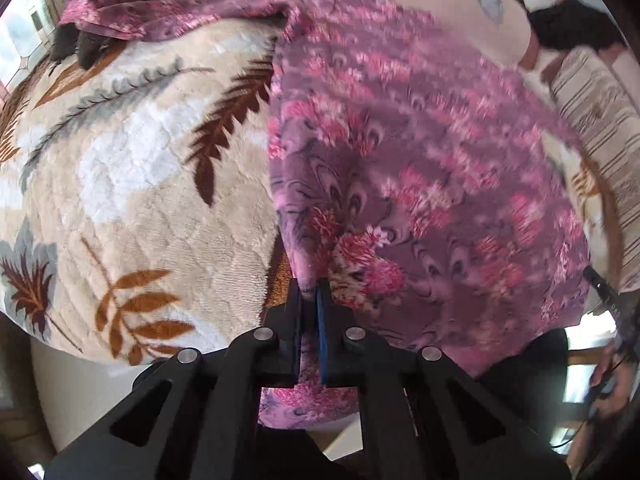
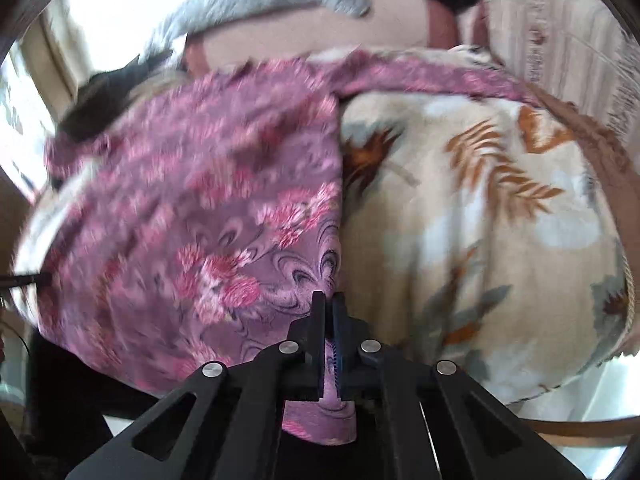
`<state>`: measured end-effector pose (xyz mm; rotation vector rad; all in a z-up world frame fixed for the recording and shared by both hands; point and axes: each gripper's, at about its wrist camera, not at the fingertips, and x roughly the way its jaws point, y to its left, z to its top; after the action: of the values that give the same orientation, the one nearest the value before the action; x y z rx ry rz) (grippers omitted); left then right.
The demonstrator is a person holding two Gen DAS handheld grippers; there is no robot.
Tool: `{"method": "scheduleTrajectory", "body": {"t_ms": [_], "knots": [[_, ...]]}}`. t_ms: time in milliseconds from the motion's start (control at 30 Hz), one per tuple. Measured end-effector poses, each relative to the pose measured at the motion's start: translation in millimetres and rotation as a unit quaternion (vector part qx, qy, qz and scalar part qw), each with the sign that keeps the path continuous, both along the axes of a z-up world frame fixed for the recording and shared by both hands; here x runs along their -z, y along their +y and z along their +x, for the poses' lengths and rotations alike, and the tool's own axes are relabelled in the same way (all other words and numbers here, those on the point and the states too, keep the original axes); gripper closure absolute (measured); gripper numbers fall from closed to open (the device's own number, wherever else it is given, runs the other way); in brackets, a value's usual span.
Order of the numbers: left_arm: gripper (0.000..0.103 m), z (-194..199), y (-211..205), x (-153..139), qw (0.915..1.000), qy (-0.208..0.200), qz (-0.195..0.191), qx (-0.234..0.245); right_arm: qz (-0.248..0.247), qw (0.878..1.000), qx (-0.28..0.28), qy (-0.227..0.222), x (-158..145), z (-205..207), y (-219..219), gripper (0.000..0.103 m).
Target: Fold small clothes
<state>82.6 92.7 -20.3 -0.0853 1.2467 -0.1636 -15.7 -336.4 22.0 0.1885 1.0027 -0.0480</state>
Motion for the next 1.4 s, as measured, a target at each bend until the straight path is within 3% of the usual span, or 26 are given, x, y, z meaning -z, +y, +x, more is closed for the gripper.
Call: {"method": "scheduleTrajectory", "body": {"t_ms": [67, 167, 267, 300, 367, 400, 467, 500, 533, 600, 667, 700, 767, 800, 900, 1000, 1100, 1233, 1400], "knots": [[0.099, -1, 4, 4, 0.9999, 0.012, -0.001, -0.007, 0.013, 1.000, 0.021, 0.005, 6, -5, -14, 0.101], [0.100, -2, 4, 25, 0.9984, 0.044, 0.034, -0.012, 0.022, 0.998, 0.035, 0.046, 32, -2, -23, 0.102], [0.100, -6, 6, 10, 0.9992, 0.035, 0.011, -0.014, 0.018, 0.997, 0.029, 0.067, 36, 3, -19, 0.100], [0.100, -6, 7, 1, 0.9995, 0.027, -0.006, -0.016, 0.018, 0.997, 0.028, 0.066, 31, 5, -19, 0.095], [0.099, 0, 5, -21, 0.9995, 0.001, -0.031, -0.011, 0.026, 0.998, 0.030, 0.040, 13, 12, -21, 0.095], [0.095, 4, 2, -28, 0.9993, -0.009, -0.036, -0.007, 0.040, 0.999, 0.022, 0.020, 0, 18, -21, 0.093], [0.074, 22, -12, -42, 0.9987, -0.036, -0.037, 0.001, 0.047, 0.999, 0.007, -0.006, -15, 38, -16, 0.085], [0.053, 30, -19, -42, 0.9985, -0.044, -0.031, 0.000, 0.040, 0.999, -0.001, -0.012, -17, 52, -9, 0.081], [0.043, 42, -26, -40, 0.9982, -0.055, -0.025, -0.004, 0.033, 0.999, -0.008, -0.014, -15, 61, -5, 0.081], [0.043, 63, -40, -28, 0.9984, -0.054, -0.016, -0.007, 0.020, 1.000, -0.020, 0.003, 2, 87, 6, 0.081], [0.043, 76, -51, -5, 0.9994, -0.032, -0.009, -0.007, 0.015, 0.998, -0.021, 0.059, 35, 107, 8, 0.084], [0.043, 81, -57, 9, 0.9998, -0.017, 0.001, -0.009, 0.015, 0.998, -0.022, 0.058, 40, 108, 7, 0.085], [0.043, 89, -64, 27, 0.9997, 0.007, 0.022, -0.012, 0.038, 0.998, -0.027, 0.047, 30, 111, -2, 0.085], [0.043, 89, -67, 26, 0.9996, -0.004, 0.028, -0.008, 0.059, 0.997, -0.022, 0.041, 23, 114, -12, 0.087], [0.043, 98, -81, 11, 0.9992, -0.031, 0.010, 0.023, 0.106, 0.992, 0.059, -0.014, -7, 127, -83, 0.078], [0.042, 115, -93, -4, 0.9976, -0.058, -0.009, 0.036, 0.127, 0.970, 0.201, -0.044, -18, 146, -185, 0.067], [0.042, 139, -107, -8, 0.9960, -0.075, -0.020, 0.044, 0.142, 0.937, 0.316, -0.053, -12, 166, -271, 0.066], [0.042, 173, -131, 4, 0.9962, -0.067, -0.015, 0.055, 0.179, 0.903, 0.383, -0.077, 7, 203, -335, 0.051], [0.042, 211, -144, 19, 0.9968, -0.048, -0.031, 0.055, 0.215, 0.875, 0.425, -0.091, 42, 245, -366, 0.049]]}}
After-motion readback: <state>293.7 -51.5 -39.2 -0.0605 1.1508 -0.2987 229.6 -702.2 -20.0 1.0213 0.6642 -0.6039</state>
